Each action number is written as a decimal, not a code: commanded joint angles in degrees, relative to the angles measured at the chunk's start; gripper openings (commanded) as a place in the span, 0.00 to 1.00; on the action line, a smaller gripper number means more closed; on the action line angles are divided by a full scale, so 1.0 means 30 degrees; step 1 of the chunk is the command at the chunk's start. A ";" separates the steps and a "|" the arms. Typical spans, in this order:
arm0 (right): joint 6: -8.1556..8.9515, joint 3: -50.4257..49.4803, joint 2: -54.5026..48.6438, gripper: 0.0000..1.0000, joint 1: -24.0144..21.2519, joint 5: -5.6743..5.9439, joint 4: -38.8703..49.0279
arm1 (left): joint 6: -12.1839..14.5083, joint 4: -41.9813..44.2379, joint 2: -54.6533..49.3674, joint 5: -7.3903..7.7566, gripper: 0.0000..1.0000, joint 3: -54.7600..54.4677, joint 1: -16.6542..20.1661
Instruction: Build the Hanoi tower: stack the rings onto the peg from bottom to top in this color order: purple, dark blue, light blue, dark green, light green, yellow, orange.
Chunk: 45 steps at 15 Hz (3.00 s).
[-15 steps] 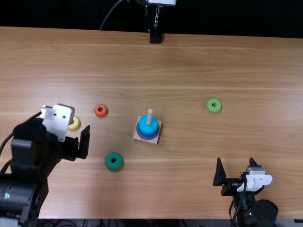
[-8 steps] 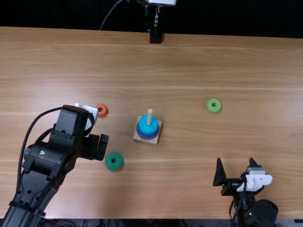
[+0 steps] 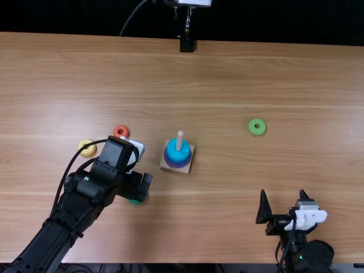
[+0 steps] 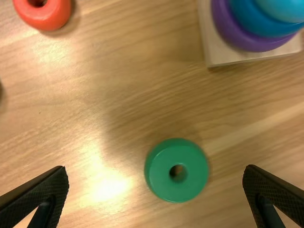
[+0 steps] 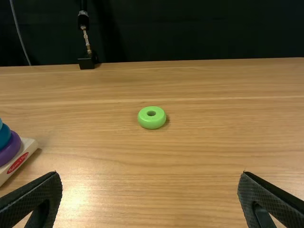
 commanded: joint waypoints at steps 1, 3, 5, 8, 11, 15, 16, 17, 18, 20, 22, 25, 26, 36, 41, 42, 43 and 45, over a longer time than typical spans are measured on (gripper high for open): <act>-0.0068 -0.1292 -0.0244 1.00 -0.0272 0.0130 -0.1163 | -0.0179 -0.0033 0.0415 -0.0552 1.00 -0.0739 -0.0368; -0.0068 -0.1292 -0.0244 1.00 -0.0272 0.0130 -0.1163 | -0.0179 0.0002 0.0562 -0.0447 1.00 -0.1354 -0.0397; -0.0068 -0.1292 -0.0244 1.00 -0.0272 0.0130 -0.1163 | -0.0179 0.0073 0.1118 -0.0341 1.00 -0.1764 -0.0485; -0.0068 -0.1292 -0.0244 1.00 -0.0272 0.0130 -0.1163 | -0.0179 0.0248 0.1324 -0.0341 1.00 -0.1998 -0.1042; -0.0068 -0.1292 -0.0244 1.00 -0.0272 0.0130 -0.1163 | -0.0179 0.0283 0.1587 -0.0341 1.00 -0.1998 -0.1569; -0.0068 -0.1292 -0.0244 1.00 -0.0272 0.0130 -0.1163 | -0.0214 0.0319 0.2642 -0.0341 1.00 -0.2145 -0.2214; -0.0068 -0.1292 -0.0244 1.00 -0.0272 0.0130 -0.1163 | -0.0214 0.0600 0.2935 -0.0341 1.00 -0.2115 -0.2243; -0.0068 -0.1292 -0.0244 1.00 -0.0272 0.0130 -0.1163 | -0.0214 0.1373 0.3140 -0.0341 1.00 -0.2115 -0.2272; -0.0068 -0.1292 -0.0244 1.00 -0.0272 0.0130 -0.1163 | -0.0250 0.2076 0.3345 -0.0306 1.00 -0.2115 -0.2301; -0.0068 -0.1292 -0.0244 1.00 -0.0272 0.0130 -0.1163 | -0.0250 0.2428 0.3404 -0.0306 1.00 -0.2115 -0.2331; -0.0068 -0.1292 -0.0244 1.00 -0.0272 0.0130 -0.1163 | -0.0250 0.2428 0.3404 -0.0306 1.00 -0.2086 -0.2331; -0.0068 -0.1292 -0.0244 1.00 -0.0272 0.0130 -0.1163 | -0.0460 0.2393 0.3404 -0.0306 1.00 -0.2203 -0.2448; -0.0068 -0.1292 -0.0244 1.00 -0.0272 0.0130 -0.1163 | -0.0566 0.2358 0.3404 -0.0306 1.00 -0.2233 -0.2419; -0.0068 -0.1292 -0.0244 1.00 -0.0272 0.0130 -0.1163 | -0.0566 0.2428 0.3257 -0.0201 0.80 -0.2994 -0.2360; -0.0068 -0.1292 -0.0244 1.00 -0.0272 0.0130 -0.1163 | -0.2570 0.2639 0.3111 -0.0412 0.00 -0.3170 -0.2360; -0.0068 -0.1292 -0.0244 1.00 -0.0272 0.0130 -0.1198 | -0.2570 0.2428 0.3081 -0.0447 0.00 -0.3024 -0.2301; -0.0068 -0.1292 -0.0244 1.00 -0.0272 0.0130 -0.1163 | -0.2535 0.2252 0.2993 -0.0482 0.00 -0.2731 -0.2214; -0.0068 -0.1292 -0.0244 1.00 -0.0272 0.0130 -0.1163 | -0.2535 0.2006 0.1792 -0.0552 0.00 -0.1119 -0.2038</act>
